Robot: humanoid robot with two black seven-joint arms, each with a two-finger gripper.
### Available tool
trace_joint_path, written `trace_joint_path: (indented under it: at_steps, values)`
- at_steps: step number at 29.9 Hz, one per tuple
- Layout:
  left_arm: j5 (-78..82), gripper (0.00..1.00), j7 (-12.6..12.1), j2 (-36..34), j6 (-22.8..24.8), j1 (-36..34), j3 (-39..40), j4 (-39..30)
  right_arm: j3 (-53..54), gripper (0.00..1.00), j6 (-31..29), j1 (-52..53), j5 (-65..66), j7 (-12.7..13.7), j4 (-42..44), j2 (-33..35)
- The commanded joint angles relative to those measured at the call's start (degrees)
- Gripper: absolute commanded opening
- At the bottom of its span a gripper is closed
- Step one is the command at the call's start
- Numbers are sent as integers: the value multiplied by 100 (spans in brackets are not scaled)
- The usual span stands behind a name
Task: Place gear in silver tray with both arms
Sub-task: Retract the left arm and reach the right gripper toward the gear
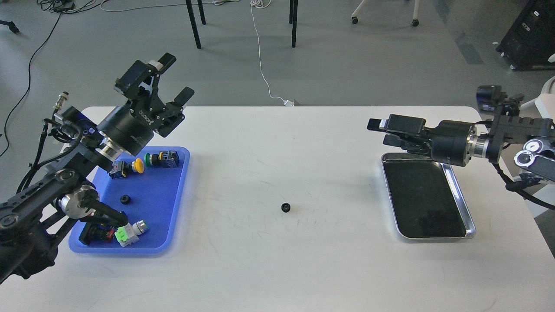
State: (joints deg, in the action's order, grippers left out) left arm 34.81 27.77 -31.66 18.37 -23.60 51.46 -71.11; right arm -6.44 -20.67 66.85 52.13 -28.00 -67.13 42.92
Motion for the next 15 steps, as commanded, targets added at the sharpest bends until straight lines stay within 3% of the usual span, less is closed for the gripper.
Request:
trace_joint_path:
  at_steps: [1,6,11,15]
  values:
    - [-273,98,-202,11,8,241,285,1,-1313,99,2,1073,219,0,86,-888]
    - [-273,98,-228,11,0,294,312,1,-2501,99,63,1831,385,0,271,-2189]
    - [-273,98,-237,19,0,303,365,1,-2906,99,133,1946,1219,0,665,-3086]
    - [-264,98,-237,19,8,303,382,1,-3319,99,835,1946,1546,0,868,-3579]
